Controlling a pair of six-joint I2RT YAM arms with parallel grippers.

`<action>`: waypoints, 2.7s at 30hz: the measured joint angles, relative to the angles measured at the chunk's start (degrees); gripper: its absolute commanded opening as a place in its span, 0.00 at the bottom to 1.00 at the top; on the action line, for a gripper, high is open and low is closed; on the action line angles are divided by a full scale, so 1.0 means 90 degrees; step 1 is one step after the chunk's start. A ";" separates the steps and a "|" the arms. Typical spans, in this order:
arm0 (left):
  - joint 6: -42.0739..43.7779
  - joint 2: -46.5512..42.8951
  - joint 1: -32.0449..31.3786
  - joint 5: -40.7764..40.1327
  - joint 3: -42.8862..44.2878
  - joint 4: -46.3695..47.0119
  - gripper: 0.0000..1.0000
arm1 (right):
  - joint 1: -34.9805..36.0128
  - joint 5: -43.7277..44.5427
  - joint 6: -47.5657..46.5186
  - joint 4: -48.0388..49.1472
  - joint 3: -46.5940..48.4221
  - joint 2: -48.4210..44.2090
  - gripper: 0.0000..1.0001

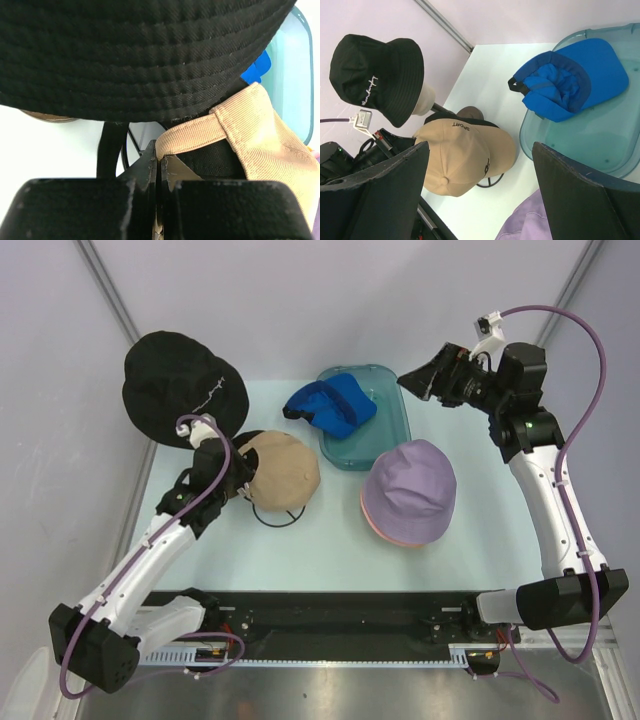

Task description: Stack the hats

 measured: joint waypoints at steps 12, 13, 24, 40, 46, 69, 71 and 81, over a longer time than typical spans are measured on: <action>0.0129 0.0175 0.0027 0.0403 0.0168 0.0619 0.00 | 0.0495 0.0323 -0.0442 -0.0095 -0.0017 0.0090 0.86; 0.0117 0.0231 0.0029 0.0423 0.0257 0.0648 0.00 | 0.0607 0.0342 -0.0498 -0.0080 -0.0058 0.0117 0.85; 0.0143 0.0442 0.0032 0.0495 0.0760 0.0653 0.00 | 0.2548 0.0284 -0.0510 0.0568 -0.1241 0.0576 0.77; 0.0272 0.0374 0.0257 0.0529 0.0685 0.0583 0.00 | 0.3072 0.0245 -0.0051 0.1630 -0.1549 0.1579 0.65; 0.0328 0.0272 0.0321 0.0561 0.0588 0.0559 0.00 | 0.3096 0.0165 0.0075 0.1834 -0.1549 0.1882 0.61; 0.0328 -0.0510 0.0398 0.0578 0.0002 0.0267 0.00 | 0.3247 0.0316 -0.0389 0.1846 -0.1224 0.2108 0.00; 0.0325 -0.0554 0.0398 0.0580 -0.0039 0.0260 0.00 | 0.3247 0.0318 -0.0413 0.1838 -0.1212 0.2108 0.00; 0.0318 -0.0935 0.0398 0.0639 -0.0121 0.0090 0.00 | 0.3257 0.0355 -0.0449 0.1625 -0.1185 0.1919 0.07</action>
